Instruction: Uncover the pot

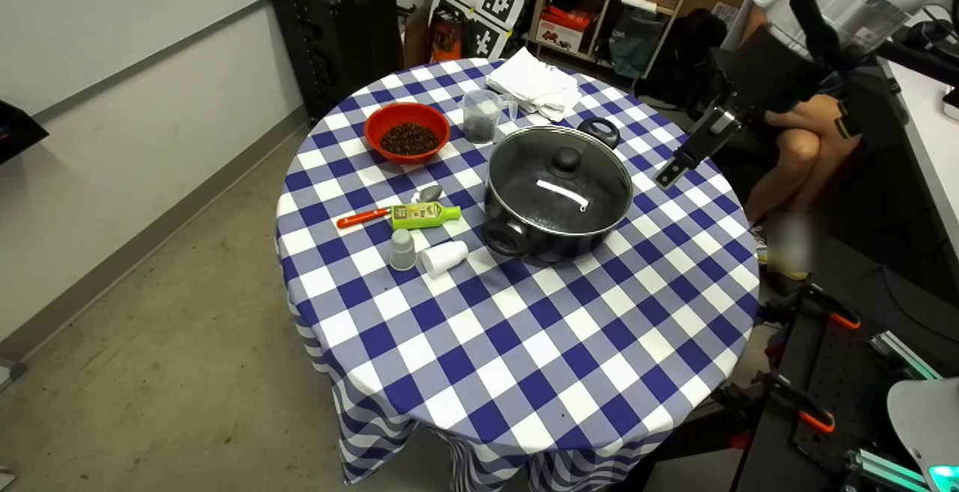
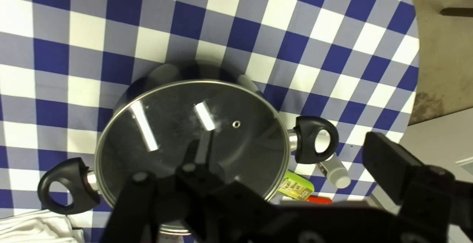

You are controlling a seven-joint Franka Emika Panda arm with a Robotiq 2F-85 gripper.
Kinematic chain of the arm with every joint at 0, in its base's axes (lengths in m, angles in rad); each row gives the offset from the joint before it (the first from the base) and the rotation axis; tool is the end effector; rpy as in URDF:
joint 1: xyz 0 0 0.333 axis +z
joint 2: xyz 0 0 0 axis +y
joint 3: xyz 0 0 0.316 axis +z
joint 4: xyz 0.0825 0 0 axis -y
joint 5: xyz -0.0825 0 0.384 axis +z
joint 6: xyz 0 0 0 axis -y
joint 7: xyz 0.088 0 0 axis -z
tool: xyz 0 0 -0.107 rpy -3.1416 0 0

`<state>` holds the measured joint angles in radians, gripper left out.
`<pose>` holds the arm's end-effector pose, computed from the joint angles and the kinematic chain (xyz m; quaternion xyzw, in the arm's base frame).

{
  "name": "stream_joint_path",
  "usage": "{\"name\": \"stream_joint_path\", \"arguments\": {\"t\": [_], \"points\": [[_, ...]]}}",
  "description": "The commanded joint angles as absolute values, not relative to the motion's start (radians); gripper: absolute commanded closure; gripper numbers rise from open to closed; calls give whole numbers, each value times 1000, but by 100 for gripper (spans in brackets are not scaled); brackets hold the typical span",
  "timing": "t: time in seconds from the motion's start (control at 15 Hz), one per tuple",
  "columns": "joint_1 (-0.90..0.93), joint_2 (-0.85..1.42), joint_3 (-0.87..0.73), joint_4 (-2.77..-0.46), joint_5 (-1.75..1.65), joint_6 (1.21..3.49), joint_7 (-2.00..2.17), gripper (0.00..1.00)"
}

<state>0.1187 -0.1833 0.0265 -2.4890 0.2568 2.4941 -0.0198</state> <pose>0.4653 0.0666 0.3737 -0.9920 0.0127 -0.0880 0.0898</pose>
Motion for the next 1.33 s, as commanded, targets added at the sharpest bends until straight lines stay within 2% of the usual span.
{"name": "stream_joint_path", "arguments": {"t": [0.0, 0.4, 1.27], "points": [[71, -32, 34, -2355, 154, 2494, 22, 0], [54, 174, 24, -2141, -55, 2450, 102, 0], [50, 433, 27, -1830, -19, 2258, 52, 0]]}}
